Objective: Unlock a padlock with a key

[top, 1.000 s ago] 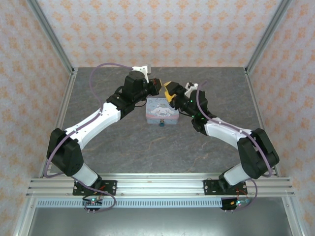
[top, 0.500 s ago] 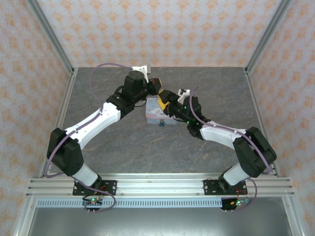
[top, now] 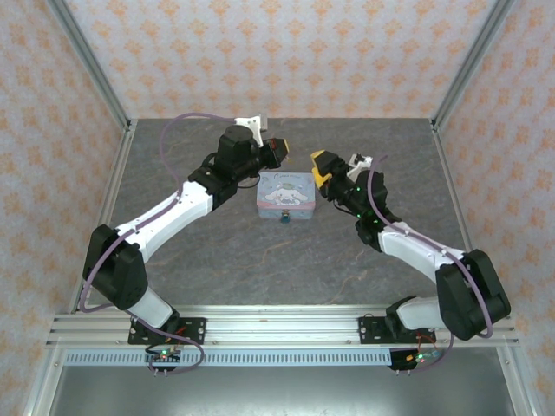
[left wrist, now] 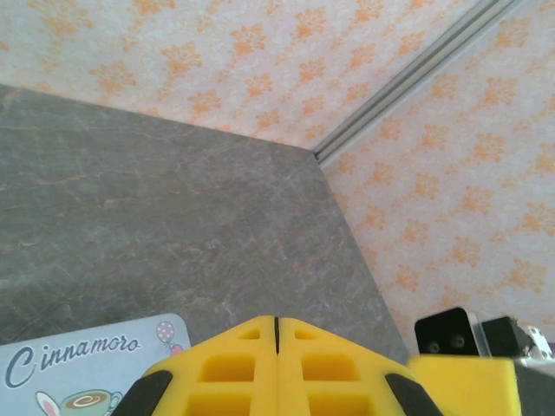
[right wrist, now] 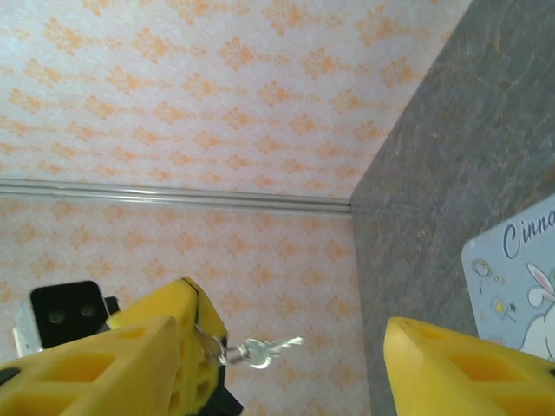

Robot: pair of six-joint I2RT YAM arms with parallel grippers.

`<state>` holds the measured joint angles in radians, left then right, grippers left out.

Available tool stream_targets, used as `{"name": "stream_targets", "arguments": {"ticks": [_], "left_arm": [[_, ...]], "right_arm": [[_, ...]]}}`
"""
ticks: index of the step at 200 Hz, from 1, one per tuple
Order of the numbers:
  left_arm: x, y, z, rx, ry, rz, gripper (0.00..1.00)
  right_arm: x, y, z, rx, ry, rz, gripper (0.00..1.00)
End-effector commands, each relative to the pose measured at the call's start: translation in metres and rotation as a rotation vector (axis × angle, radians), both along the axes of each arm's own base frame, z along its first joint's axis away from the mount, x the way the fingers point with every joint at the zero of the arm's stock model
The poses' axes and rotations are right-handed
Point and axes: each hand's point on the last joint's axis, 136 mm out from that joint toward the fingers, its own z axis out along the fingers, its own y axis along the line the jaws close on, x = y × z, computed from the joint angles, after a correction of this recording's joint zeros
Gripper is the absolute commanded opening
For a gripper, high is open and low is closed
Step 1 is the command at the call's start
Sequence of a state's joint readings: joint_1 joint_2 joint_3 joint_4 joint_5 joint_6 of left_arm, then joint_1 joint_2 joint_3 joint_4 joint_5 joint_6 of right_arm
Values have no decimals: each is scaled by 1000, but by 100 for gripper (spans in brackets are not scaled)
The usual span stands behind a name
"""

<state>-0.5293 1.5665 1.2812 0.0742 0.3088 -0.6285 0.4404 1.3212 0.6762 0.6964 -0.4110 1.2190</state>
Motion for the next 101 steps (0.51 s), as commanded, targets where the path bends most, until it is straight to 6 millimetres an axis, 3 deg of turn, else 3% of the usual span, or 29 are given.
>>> {"name": "stream_targets", "arguments": {"ticks": [1, 36, 67, 101], "left_arm": [[2, -4, 10, -109, -7, -21, 0], [8, -5, 8, -252, 32, -8, 0], [12, -4, 6, -325, 48, -9, 0], [14, -3, 4, -361, 52, -16, 0]], "right_arm": [[8, 1, 40, 17, -130, -1, 66], [18, 11, 62, 50, -228, 26, 66], [28, 12, 62, 62, -239, 14, 66], [37, 17, 57, 87, -238, 21, 83]]}}
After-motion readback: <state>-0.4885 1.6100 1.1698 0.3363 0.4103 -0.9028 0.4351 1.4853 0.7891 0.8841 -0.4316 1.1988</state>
